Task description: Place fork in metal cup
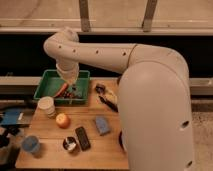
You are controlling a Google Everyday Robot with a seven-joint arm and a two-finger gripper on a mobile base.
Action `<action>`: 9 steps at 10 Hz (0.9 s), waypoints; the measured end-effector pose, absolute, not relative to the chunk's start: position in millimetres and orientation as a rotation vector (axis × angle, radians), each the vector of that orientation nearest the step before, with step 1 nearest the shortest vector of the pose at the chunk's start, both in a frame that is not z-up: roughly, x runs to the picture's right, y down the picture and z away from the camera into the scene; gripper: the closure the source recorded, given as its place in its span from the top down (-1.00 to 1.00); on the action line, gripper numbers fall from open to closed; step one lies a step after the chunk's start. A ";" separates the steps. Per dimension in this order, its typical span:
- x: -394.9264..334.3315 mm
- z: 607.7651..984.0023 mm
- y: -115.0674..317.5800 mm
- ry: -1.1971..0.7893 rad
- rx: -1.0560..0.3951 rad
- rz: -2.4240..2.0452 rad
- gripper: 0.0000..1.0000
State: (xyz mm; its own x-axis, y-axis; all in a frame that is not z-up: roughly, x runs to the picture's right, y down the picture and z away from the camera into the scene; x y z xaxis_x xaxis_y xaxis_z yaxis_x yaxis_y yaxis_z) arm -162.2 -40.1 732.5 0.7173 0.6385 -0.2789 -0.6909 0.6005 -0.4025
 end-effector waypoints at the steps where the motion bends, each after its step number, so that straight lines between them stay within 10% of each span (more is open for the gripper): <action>1: -161.5 729.2 -36.1 0.101 -0.515 0.752 -1.00; 9: -144.5 702.7 13.4 0.045 -0.644 0.708 -1.00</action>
